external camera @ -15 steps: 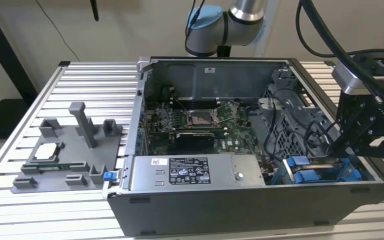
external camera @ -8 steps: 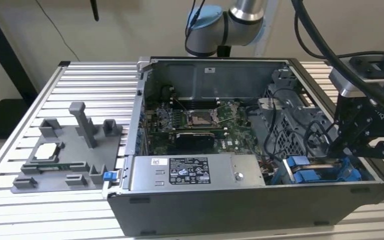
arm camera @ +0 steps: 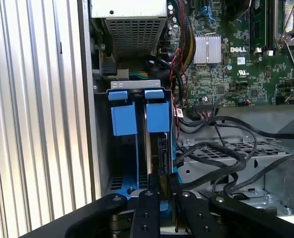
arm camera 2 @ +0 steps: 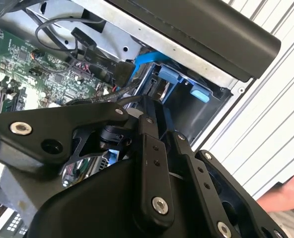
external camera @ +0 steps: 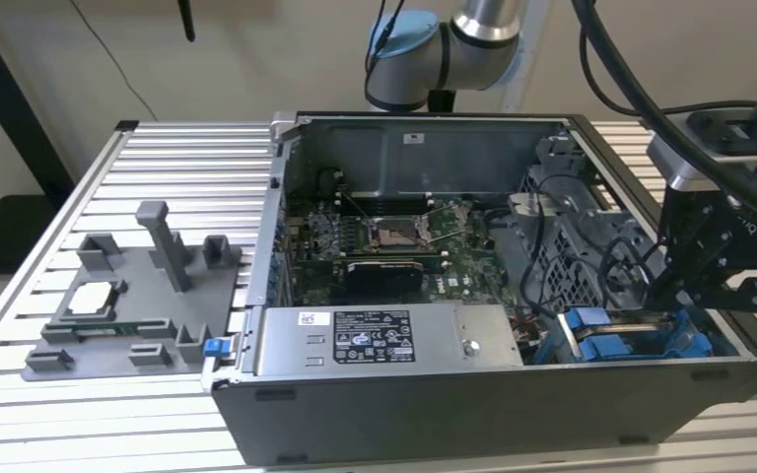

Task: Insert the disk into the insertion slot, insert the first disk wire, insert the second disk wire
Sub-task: 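Insert the first disk wire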

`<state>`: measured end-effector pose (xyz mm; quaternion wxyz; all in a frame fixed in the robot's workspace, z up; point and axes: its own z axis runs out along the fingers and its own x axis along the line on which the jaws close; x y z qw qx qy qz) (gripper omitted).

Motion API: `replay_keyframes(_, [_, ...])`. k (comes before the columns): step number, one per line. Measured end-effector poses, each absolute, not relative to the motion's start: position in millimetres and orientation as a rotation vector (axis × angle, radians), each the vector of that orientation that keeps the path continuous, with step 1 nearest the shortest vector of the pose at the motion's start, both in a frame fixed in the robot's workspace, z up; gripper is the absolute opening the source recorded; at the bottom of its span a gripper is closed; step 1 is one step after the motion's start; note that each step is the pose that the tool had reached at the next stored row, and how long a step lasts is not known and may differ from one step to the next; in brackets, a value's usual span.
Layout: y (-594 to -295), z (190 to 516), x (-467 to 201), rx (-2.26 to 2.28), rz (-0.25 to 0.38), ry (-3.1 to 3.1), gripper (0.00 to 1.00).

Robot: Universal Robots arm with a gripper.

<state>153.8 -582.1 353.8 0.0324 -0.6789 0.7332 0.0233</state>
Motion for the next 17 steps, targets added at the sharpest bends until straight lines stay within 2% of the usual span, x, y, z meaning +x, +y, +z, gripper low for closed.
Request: replay_keyframes(17, [-575.6,344.0,153.7,-2.083,0.054,2.248,0.0])
